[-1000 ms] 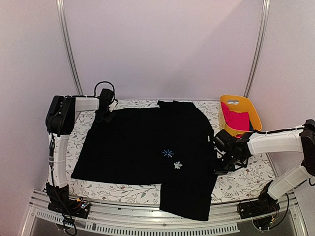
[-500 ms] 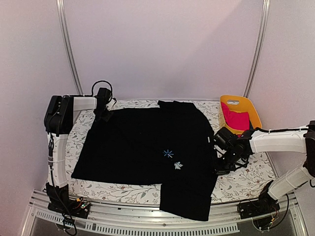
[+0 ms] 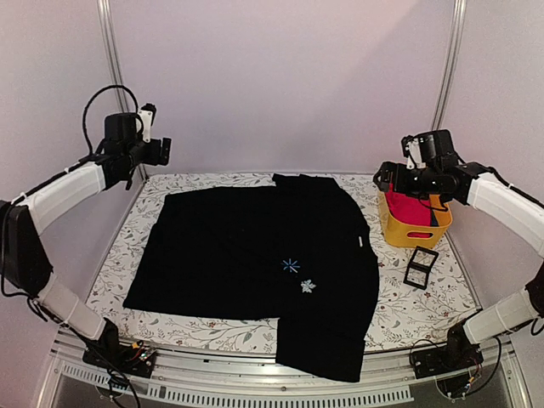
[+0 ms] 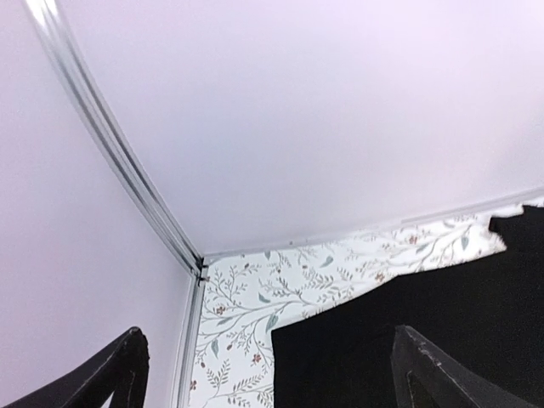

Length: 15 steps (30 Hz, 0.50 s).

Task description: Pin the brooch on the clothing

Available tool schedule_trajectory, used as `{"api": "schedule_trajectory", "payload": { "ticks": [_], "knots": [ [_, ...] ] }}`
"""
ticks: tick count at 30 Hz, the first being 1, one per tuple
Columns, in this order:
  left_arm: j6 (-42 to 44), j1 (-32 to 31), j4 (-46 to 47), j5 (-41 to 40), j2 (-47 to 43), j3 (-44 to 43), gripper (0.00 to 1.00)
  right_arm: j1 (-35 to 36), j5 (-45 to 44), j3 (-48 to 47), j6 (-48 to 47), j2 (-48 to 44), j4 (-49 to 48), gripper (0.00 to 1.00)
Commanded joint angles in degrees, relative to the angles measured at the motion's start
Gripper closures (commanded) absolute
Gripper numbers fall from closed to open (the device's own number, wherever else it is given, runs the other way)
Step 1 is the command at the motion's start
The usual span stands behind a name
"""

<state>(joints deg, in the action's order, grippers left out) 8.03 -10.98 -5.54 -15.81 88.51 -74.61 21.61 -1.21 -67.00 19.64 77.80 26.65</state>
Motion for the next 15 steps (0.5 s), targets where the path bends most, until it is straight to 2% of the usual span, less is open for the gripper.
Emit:
{"api": "schedule_trajectory", "payload": {
  "ticks": [1,5,9,15],
  "knots": [
    [-6.98,0.44,10.90,-0.25,-10.43,16.01,0.00,-11.35,-0.56,3.41,-5.00,-6.66,-8.48,0.01],
    [-13.86,3.15,16.47,1.27,-22.40,31.05,0.00,-18.35,0.33,9.66,-9.95,-12.63,-12.99,0.01],
    [-15.93,5.58,21.88,0.45,-32.43,43.50,0.00,-24.30,-0.52,19.60,-10.41,-19.77,-18.77,0.01],
    [-14.35,9.17,24.29,1.76,-42.12,52.51,0.00,-24.95,2.76,36.90,-9.38,-32.03,-30.02,0.01]
  ]
}}
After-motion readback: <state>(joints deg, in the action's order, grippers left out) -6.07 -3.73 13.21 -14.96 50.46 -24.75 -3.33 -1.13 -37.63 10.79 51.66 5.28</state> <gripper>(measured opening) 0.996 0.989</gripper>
